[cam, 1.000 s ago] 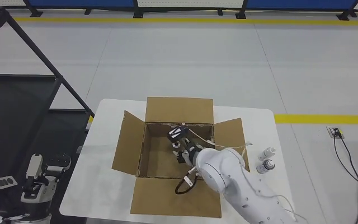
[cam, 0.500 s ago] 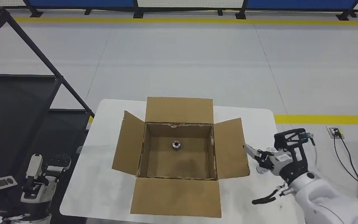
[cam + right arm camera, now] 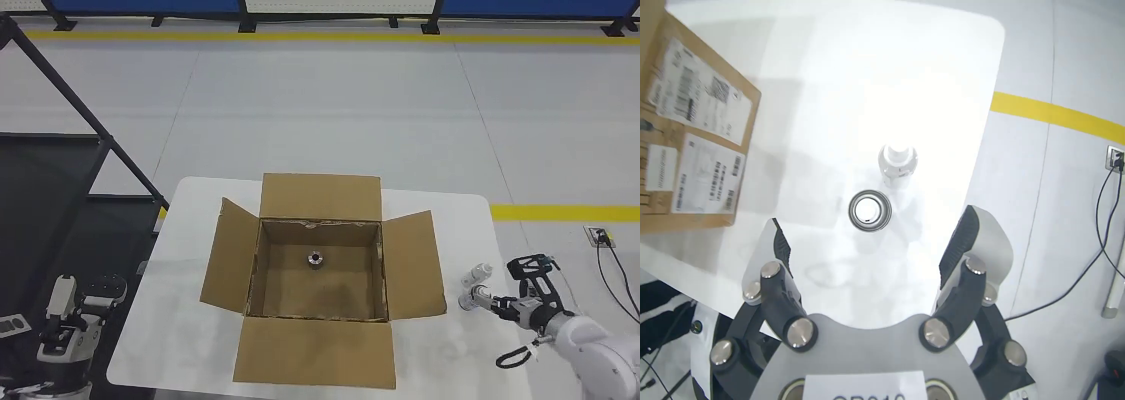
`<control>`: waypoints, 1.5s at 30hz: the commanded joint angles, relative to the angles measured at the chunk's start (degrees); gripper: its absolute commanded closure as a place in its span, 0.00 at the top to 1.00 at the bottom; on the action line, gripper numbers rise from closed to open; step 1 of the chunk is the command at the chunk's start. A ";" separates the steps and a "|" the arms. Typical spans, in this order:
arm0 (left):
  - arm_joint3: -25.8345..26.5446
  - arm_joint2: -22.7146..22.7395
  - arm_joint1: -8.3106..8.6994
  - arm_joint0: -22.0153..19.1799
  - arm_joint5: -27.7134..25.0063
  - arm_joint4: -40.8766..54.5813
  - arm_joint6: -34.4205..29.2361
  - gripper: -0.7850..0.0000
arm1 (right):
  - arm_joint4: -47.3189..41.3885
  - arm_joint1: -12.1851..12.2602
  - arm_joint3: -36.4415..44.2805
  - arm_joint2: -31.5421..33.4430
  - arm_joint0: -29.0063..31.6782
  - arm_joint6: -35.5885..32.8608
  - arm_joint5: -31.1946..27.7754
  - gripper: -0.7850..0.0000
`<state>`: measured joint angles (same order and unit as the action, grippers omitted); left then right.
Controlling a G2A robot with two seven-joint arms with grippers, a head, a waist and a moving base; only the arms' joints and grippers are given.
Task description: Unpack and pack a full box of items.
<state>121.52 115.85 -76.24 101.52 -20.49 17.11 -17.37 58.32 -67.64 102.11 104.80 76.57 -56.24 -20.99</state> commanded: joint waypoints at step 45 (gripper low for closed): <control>0.00 0.00 0.00 0.00 0.00 0.00 0.00 1.00 | -23.18 3.12 32.53 5.55 11.09 4.99 4.45 0.00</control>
<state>121.52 115.85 -76.24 101.52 -20.49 17.11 -17.37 34.09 -64.64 133.93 112.70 88.54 -51.14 -16.38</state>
